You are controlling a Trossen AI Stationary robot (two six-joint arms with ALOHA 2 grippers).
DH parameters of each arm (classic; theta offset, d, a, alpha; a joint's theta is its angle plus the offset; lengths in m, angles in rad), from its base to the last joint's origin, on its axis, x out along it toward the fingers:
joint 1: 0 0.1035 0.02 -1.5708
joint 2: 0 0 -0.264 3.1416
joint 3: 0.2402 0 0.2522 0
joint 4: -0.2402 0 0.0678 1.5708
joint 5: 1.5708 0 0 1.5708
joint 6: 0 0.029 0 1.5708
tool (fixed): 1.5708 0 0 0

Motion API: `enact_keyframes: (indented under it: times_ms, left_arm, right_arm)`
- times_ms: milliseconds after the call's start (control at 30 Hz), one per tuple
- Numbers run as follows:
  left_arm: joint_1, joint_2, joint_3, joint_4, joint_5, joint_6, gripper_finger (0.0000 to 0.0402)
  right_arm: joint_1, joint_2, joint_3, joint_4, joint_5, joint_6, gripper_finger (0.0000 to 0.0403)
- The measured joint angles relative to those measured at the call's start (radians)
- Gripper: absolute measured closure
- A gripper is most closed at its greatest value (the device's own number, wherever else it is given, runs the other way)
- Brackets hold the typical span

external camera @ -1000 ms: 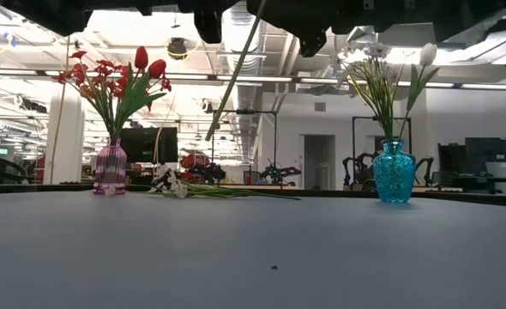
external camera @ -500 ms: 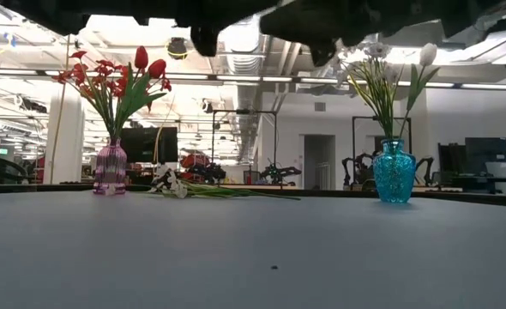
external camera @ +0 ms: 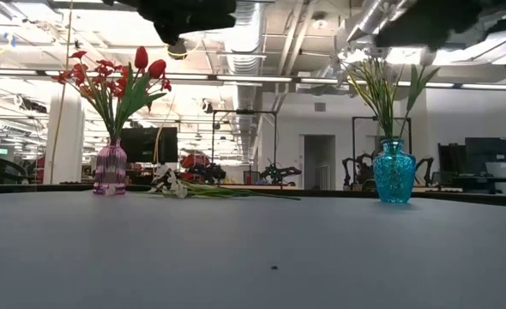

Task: Sort flowers into vase by color
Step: Put the white flower into the blue vase

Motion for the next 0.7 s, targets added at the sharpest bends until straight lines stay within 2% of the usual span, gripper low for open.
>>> enact_keyframes:
  times_ms: [100,233,433,533,700]
  left_arm:
    - [0.0,-0.027,0.0,-0.058,-0.001,-0.014,0.0247]
    - [0.0,-0.026,0.0,-0.078,0.0,-0.016,0.0246]
    - [0.0,-0.011,-0.001,-0.105,0.002,-0.03,0.0246]
    - [0.0,-0.01,-0.001,-0.134,0.0,-0.045,0.0246]
    - [0.0,-0.011,-0.001,-0.128,0.001,-0.045,0.0246]
  right_arm:
    - [0.051,-0.108,-0.001,-0.219,0.227,0.165,0.0371]
    - [0.059,-0.203,-0.002,-0.478,0.407,0.34,0.0376]
    - [0.0,-0.273,-0.002,-0.684,0.506,0.463,0.0372]
    - [-0.034,-0.296,-0.002,-0.715,0.545,0.469,0.0373]
    - [-0.094,-0.301,-0.002,-0.716,0.68,0.469,0.0373]
